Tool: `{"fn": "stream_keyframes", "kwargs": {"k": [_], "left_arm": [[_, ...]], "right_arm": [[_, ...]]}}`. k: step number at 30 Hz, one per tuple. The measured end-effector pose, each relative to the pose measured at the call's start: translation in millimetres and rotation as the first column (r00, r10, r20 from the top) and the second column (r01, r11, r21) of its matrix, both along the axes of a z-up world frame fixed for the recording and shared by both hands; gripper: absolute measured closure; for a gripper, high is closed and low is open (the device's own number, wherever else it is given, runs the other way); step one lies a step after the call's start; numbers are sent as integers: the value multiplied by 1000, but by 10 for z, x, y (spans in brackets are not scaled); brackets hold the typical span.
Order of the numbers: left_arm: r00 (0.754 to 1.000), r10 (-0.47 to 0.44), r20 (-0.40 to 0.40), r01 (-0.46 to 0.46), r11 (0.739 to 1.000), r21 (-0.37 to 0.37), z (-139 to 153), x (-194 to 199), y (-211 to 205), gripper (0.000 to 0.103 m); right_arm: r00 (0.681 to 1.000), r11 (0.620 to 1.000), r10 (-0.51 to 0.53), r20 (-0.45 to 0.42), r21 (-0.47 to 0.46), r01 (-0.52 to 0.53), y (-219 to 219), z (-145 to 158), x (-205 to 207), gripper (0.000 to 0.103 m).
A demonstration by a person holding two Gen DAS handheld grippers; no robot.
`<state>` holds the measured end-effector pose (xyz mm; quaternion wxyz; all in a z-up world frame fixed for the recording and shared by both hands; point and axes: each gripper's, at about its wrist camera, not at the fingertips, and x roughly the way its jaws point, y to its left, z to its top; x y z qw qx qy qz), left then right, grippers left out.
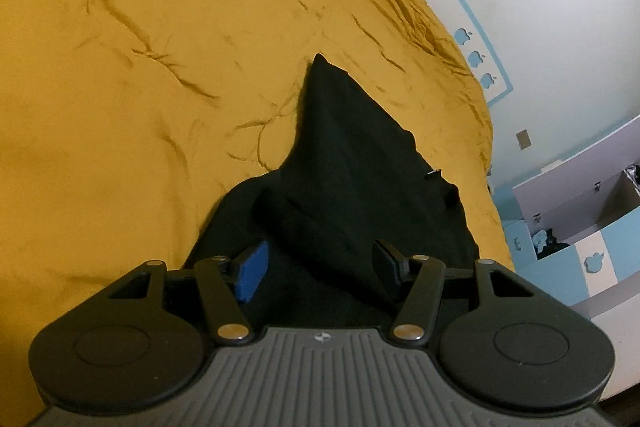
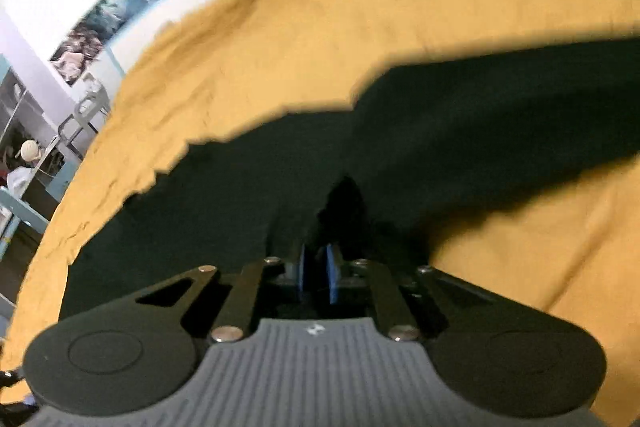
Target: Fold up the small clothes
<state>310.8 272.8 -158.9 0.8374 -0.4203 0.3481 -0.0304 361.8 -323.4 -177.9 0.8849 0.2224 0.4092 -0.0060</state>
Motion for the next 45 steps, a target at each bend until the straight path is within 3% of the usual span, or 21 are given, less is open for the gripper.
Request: {"fn": "stream_keyframes", "kwargs": {"k": [3, 7, 10, 13, 15, 19, 21, 24, 28, 32, 37, 39, 42, 44, 45], "left_arm": [[998, 11, 54, -11, 1000, 12, 102, -22, -16, 35], [992, -10, 125, 10, 1000, -1, 216, 98, -90, 35], [996, -25, 90, 25, 1000, 5, 136, 280, -178, 34], [1000, -21, -15, 22, 998, 63, -46, 431, -221, 35], [998, -29, -51, 34, 994, 100, -118, 480, -236, 40], [999, -21, -34, 25, 992, 124, 81, 391, -371, 41], [998, -64, 6, 62, 991, 118, 247, 341, -542, 40], [986, -152, 64, 142, 980, 137, 517, 279, -986, 36], [947, -292, 130, 273, 950, 148, 683, 260, -1706, 34], [909, -390, 145, 377, 920, 109, 577, 430, -2304, 33], [892, -445, 85, 439, 895, 75, 315, 707, -2758, 33], [888, -457, 58, 453, 889, 72, 228, 727, -2862, 33], [888, -459, 15, 458, 888, 49, 73, 742, -2893, 33], [887, -461, -28, 462, 885, 47, -19, 781, -2913, 33], [886, -461, -37, 463, 885, 47, -55, 767, -2916, 33]], "right_arm": [[999, 1000, -21, -28, 0, 21, -43, -141, 19, 91], [999, 999, -36, -17, -31, 36, 30, -102, 43, 85], [999, 994, -50, 14, -102, 51, 118, 19, -3, 69], [997, 993, -40, 60, -111, 46, 42, 202, -238, 60], [996, 993, -33, 80, -107, 42, -84, 340, -409, 57], [992, 985, -75, 100, -148, 89, -528, 569, -738, 50], [983, 975, -136, 120, -159, 154, -859, 662, -882, 46], [934, 932, -316, 167, -129, 338, -1554, 756, -1068, 44], [811, 824, -559, 172, 5, 566, -2436, 721, -1152, 42], [694, 707, -707, 137, 115, 697, -3008, 551, -1096, 42], [578, 582, -811, 94, 236, 778, -3499, 291, -1018, 42], [554, 558, -827, 96, 261, 788, -3617, 273, -989, 42], [552, 566, -824, 130, 250, 786, -3714, 252, -851, 43], [557, 575, -818, 144, 236, 783, -3744, 230, -789, 53], [566, 583, -812, 141, 227, 780, -3751, 224, -769, 66]]}}
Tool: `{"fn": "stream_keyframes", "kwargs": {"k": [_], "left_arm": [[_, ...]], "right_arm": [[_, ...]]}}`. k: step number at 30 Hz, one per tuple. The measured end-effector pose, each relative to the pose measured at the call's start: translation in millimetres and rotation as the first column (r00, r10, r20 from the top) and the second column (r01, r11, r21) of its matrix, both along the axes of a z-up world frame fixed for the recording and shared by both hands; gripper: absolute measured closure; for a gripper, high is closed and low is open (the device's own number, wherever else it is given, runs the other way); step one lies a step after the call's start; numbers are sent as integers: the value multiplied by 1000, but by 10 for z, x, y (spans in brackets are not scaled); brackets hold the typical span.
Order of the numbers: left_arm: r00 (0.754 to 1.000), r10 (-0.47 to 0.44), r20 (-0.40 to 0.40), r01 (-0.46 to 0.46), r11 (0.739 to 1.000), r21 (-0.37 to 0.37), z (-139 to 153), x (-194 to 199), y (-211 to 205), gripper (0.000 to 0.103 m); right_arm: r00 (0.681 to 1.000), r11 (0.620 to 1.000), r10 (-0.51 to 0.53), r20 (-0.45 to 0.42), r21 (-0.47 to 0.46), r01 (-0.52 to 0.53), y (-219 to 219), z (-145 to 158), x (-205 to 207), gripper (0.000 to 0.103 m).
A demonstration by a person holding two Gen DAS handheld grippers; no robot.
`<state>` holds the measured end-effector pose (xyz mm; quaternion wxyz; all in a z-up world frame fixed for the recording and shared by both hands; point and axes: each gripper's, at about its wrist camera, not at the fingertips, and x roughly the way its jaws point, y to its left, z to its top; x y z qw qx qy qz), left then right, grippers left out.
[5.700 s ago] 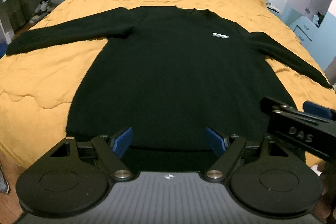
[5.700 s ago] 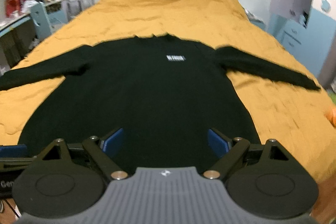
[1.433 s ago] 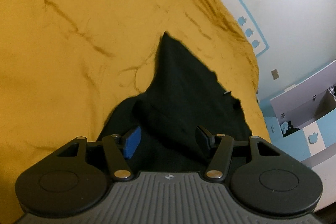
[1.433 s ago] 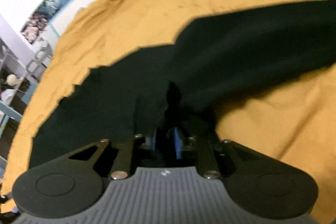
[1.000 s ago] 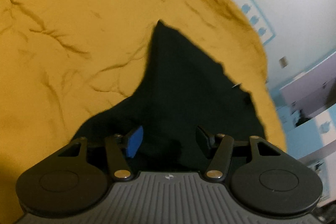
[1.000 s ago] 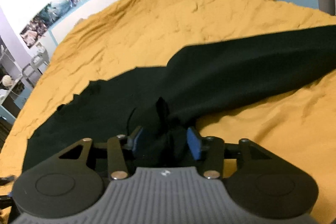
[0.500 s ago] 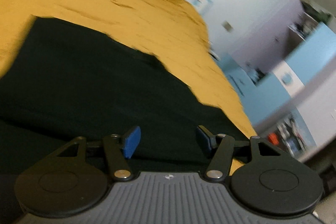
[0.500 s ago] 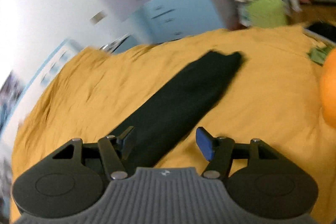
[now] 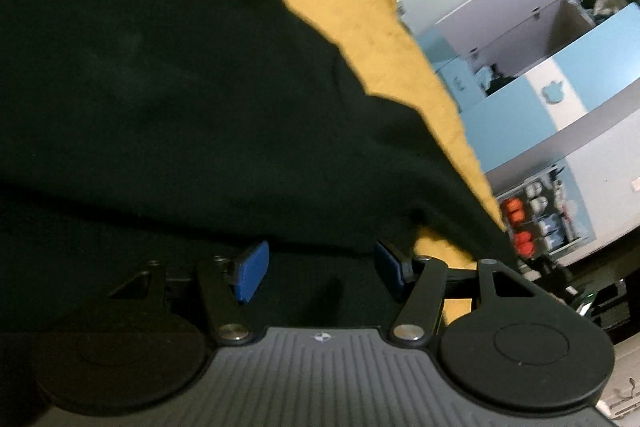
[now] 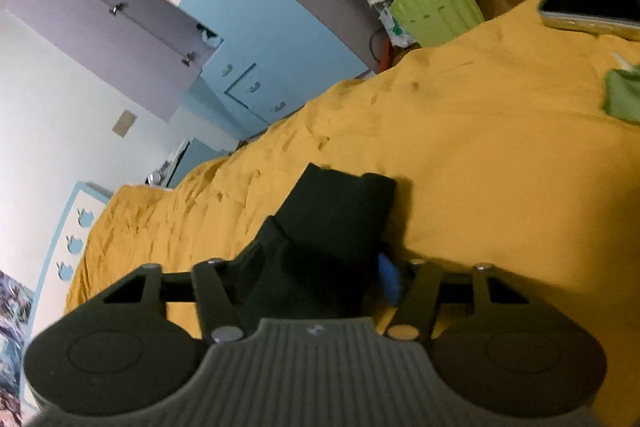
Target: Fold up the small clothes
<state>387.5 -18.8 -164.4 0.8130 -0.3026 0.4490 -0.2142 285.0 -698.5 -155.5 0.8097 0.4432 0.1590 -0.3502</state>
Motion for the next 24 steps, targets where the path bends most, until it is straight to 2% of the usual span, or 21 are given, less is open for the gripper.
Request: {"fn": "stream_keyframes", "kwargs": {"k": [1, 3, 6, 10, 13, 15, 19, 22, 24], "left_arm": [[1000, -1, 5, 1, 1000, 1, -18, -3, -11, 33], [1000, -7, 20, 7, 1000, 9, -8, -18, -14, 33], [1000, -8, 30, 8, 1000, 8, 54, -23, -5, 33], [999, -11, 46, 13, 999, -38, 205, -83, 130, 33], [995, 15, 94, -13, 1000, -18, 382, -203, 306, 33], [991, 57, 117, -57, 998, -10, 469, -301, 453, 33], [985, 117, 123, -112, 993, -46, 545, -497, 787, 33], [980, 158, 124, -149, 986, -77, 561, -658, 1043, 33], [969, 204, 139, -195, 978, -76, 571, -772, 1218, 33]], "right_arm": [[1000, 1000, 11, -7, -2, -11, -9, 0, 13, 81], [1000, 1000, 27, -9, -9, -27, -20, 14, 2, 89], [999, 997, 47, -9, -59, -47, 59, 103, -56, 92], [995, 986, 103, 6, -136, -101, 296, 429, -20, 93], [980, 970, 189, 57, -170, -176, 597, 754, 60, 93], [961, 945, 265, 85, -219, -241, 919, 1008, 138, 93], [888, 881, 434, 152, -277, -383, 1693, 1449, 295, 93], [802, 809, 568, 187, -310, -500, 2447, 1691, 445, 93], [729, 746, 655, 200, -323, -582, 3017, 1761, 538, 93]]}}
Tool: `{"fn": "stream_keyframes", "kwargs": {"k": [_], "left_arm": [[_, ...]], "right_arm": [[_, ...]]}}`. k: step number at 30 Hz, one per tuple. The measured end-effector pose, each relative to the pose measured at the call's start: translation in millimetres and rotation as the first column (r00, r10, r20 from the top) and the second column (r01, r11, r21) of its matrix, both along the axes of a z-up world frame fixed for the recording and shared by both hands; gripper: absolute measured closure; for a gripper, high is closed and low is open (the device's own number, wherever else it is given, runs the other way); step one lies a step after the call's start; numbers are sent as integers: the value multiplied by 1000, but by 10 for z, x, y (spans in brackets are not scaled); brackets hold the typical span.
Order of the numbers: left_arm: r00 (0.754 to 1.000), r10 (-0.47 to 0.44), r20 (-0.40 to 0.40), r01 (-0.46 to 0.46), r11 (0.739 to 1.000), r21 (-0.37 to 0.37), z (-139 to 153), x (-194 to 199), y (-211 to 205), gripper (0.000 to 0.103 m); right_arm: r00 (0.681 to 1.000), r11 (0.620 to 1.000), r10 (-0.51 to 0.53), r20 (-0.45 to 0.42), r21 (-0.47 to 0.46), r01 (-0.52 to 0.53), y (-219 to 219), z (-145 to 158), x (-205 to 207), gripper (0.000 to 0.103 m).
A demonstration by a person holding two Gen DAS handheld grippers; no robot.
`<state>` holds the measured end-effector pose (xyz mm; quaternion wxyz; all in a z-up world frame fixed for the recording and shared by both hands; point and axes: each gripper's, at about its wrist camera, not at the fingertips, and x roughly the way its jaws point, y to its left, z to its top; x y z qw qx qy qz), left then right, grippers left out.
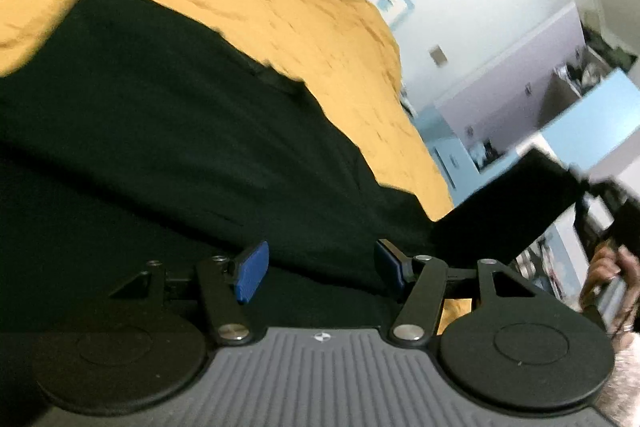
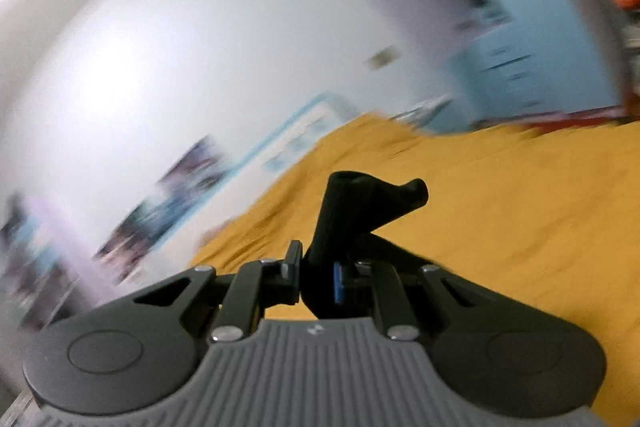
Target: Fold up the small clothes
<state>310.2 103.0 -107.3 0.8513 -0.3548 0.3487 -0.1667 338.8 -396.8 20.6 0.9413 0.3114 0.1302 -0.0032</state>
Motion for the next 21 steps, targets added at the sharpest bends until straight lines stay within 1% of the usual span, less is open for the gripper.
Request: {"fn": "stream_keyframes", "kwargs": {"k": [3, 4, 6, 8, 9, 10, 11, 12, 13, 14, 15, 16, 18, 21], "left_arm": [[998, 68, 10, -68, 998, -10, -34, -135, 312, 33], [996, 91, 1, -91, 996, -22, -63, -169, 427, 33], [990, 136, -22, -137, 990, -35, -115, -215, 608, 33], [981, 189, -43, -191, 981, -37, -182, -254, 775, 33], [974, 219, -55, -221, 975, -34, -220, -270, 854, 33], [967, 246, -70, -249, 968, -35, -262, -281, 927, 33], [960, 266, -83, -270, 962, -39, -296, -282, 975, 33], [954, 285, -96, -290, 956, -46, -328, -281, 1023, 33], [949, 299, -105, -305, 951, -53, -361, -283, 1075, 33], [943, 314, -109, -322, 945, -56, -388, -279, 1118, 33], [940, 324, -110, -332, 942, -58, -407, -271, 1148, 33], [936, 333, -111, -341, 938, -58, -419, -254, 1177, 33], [927, 359, -111, -368, 927, -68, -444, -187, 1209, 33], [909, 400, -118, -411, 907, -91, -484, -107, 1296, 33]], "right_arm": [[986, 986, 167, 7, 16, -167, 894, -49, 116, 93], [972, 971, 236, 0, 33, -236, 1225, -117, 161, 93], [943, 942, 332, -22, 52, -331, 1791, -282, 212, 93], [900, 901, 432, -63, 76, -427, 2355, -524, 268, 85], [879, 882, 470, -78, 88, -464, 2606, -664, 274, 67], [845, 850, 526, -92, 93, -519, 2840, -800, 290, 54], [815, 824, 566, -128, 77, -561, 3059, -898, 294, 53], [810, 823, 565, -157, 48, -566, 3183, -966, 265, 53], [811, 825, 560, -171, 26, -565, 3238, -1006, 235, 53], [808, 822, 566, -165, 33, -569, 3202, -1029, 212, 53], [806, 819, 571, -152, 51, -571, 3100, -1036, 191, 48], [813, 825, 564, -148, 62, -561, 2971, -1026, 190, 41], [842, 858, 513, -169, 65, -510, 2640, -1009, 148, 37], [871, 890, 452, -193, 40, -453, 2137, -1061, -30, 37]]}}
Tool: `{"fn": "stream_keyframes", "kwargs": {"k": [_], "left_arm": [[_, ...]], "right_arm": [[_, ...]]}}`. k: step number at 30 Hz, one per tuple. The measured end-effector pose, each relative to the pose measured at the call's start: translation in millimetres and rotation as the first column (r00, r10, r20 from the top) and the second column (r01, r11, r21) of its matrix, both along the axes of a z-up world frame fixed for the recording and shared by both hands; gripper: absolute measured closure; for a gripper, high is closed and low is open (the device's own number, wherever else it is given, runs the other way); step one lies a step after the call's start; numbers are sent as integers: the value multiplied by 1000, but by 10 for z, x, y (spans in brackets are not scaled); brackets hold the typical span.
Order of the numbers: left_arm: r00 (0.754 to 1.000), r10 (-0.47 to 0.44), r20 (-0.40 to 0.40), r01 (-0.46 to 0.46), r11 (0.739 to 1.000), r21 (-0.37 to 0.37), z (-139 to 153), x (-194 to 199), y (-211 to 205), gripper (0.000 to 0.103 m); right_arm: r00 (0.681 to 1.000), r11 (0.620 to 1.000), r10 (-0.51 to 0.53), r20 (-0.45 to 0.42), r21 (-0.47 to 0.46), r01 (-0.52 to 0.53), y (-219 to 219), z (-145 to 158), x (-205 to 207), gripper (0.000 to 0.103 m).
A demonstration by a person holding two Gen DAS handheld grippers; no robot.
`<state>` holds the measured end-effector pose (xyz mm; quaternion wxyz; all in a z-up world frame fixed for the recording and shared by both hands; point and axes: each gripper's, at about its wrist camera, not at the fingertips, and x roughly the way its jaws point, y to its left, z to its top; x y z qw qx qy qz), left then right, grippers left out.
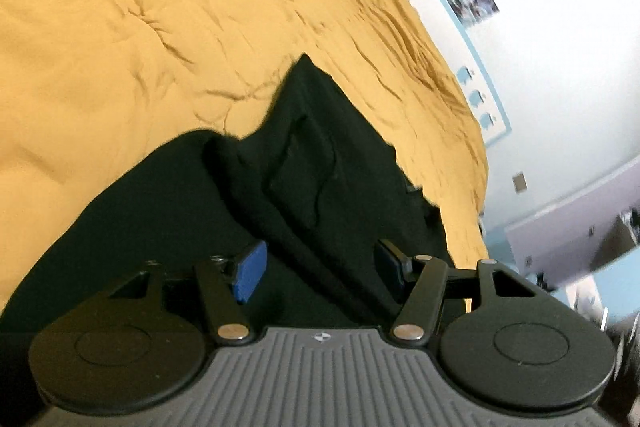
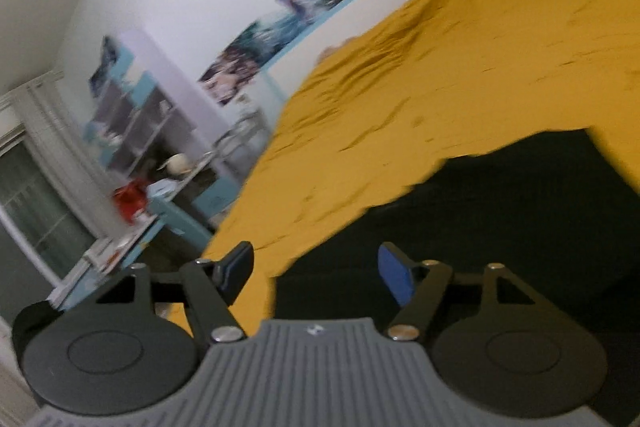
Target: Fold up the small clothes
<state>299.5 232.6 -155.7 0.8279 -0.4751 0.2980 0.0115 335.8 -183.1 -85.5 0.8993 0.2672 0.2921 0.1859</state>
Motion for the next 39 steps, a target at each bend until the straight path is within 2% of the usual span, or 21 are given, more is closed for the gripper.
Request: {"fn": "stream_keyframes", "kwargs": {"k": [4, 8, 10, 13, 16, 20, 26, 30, 31, 33, 34, 36, 39], "left_arm": [[999, 39, 4, -39, 999, -16, 13, 196, -22, 33], [993, 61, -99, -58, 998, 31, -46, 322, -87, 33], [993, 62, -101, -62, 998, 8, -113, 343, -67, 33], [990, 79, -115, -80, 997, -1, -141, 374, -56, 33], [990, 107, -93, -111, 993, -37, -77, 289, -66, 33], [990, 126, -62, -128, 991, -38, -55, 309, -86, 33], [987, 108, -120, -116, 991, -66, -229, 518, -126, 33], [987, 117, -113, -126, 990, -71, -283, 592, -104, 33], [988, 119, -102, -128, 988, -83, -300, 611, -91, 39], [992, 110, -60, -116, 985, -128, -341, 628, -81, 80], [993, 103, -50, -109, 984, -140, -350, 624, -85, 96], [994, 105, -7, -105, 985, -136, -296, 565, -106, 96], [988, 108, 109, -94, 987, -131, -89, 421, -68, 96]], "right_arm": [[997, 995, -68, -28, -77, 66, -588, -157, -257, 36], [984, 993, -115, -135, -35, 112, -1086, -356, -366, 35], [973, 990, -142, -180, -5, 144, -1250, -423, -390, 34], [966, 983, -181, -182, -6, 183, -1421, -484, -453, 34], [961, 980, -194, -196, 8, 199, -1452, -548, -464, 33], [967, 985, -171, -188, 3, 175, -1412, -569, -459, 33], [973, 990, -137, -184, 1, 140, -1264, -631, -443, 33], [976, 991, -136, -169, -21, 134, -1230, -616, -429, 32], [975, 990, -140, -173, -22, 139, -1239, -621, -419, 32], [968, 986, -164, -192, -29, 162, -1260, -631, -398, 28], [960, 982, -186, -207, -34, 183, -1282, -636, -384, 24], [941, 970, -241, -239, -28, 241, -1353, -666, -361, 24], [909, 953, -287, -302, 11, 304, -1475, -748, -328, 24]]}}
